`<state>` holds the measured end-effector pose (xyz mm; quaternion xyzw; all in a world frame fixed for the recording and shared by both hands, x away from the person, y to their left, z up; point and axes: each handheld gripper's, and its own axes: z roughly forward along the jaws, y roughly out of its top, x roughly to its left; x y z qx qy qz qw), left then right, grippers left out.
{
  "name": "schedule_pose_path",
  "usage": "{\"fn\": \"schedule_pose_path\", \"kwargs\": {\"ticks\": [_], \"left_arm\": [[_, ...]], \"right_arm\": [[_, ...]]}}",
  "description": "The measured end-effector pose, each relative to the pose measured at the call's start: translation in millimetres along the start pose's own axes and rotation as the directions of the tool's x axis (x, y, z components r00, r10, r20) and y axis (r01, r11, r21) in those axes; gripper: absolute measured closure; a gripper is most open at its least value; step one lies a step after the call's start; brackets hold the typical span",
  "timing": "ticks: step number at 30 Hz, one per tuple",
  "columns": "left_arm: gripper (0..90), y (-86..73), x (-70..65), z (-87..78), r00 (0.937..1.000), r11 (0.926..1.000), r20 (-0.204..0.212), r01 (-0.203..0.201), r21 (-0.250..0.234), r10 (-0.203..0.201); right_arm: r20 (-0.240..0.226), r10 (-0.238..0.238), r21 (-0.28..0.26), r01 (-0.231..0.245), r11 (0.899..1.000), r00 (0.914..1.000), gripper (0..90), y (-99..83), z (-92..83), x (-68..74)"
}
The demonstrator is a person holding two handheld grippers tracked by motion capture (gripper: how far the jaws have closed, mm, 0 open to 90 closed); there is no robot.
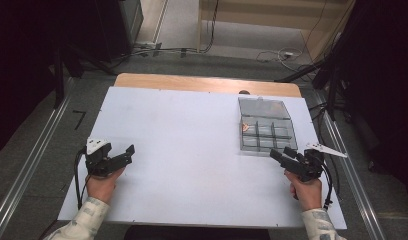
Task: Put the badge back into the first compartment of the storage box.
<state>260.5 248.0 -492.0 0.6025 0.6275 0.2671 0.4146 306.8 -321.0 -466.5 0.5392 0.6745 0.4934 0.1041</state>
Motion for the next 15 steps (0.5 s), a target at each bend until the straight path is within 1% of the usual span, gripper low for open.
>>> {"fn": "schedule_pose_path", "kwargs": {"ticks": [2, 9, 12, 15], "left_arm": [[15.7, 0.0, 0.0, 0.2, 1.0, 1.0, -0.001, 0.001, 0.001, -0.001], [15.7, -0.3, -0.2, 0.6, 1.0, 1.0, -0.002, 0.0, 0.002, 0.0], [15.7, -0.3, 0.0, 0.4, 1.0, 1.0, -0.003, -0.001, 0.003, 0.001], [15.7, -0.6, 0.9, 0.0, 1.0, 1.0, -0.005, 0.003, 0.002, -0.003]], "right_arm": [[0.007, 0.007, -0.002, -0.007, 1.0, 1.0, 23.6, -1.1, -2.8, -1.8], [0.032, 0.003, 0.003, -0.003, 1.0, 0.9995, 23.6, -6.6, -10.8, -9.4], [0.049, 0.0, 0.007, -0.001, 1.0, 0.9988, 23.6, -9.3, -13.9, -11.3], [0.078, -0.014, 0.012, 0.013, 1.0, 0.9969, 22.7, -13.8, -16.1, -14.8]]}}
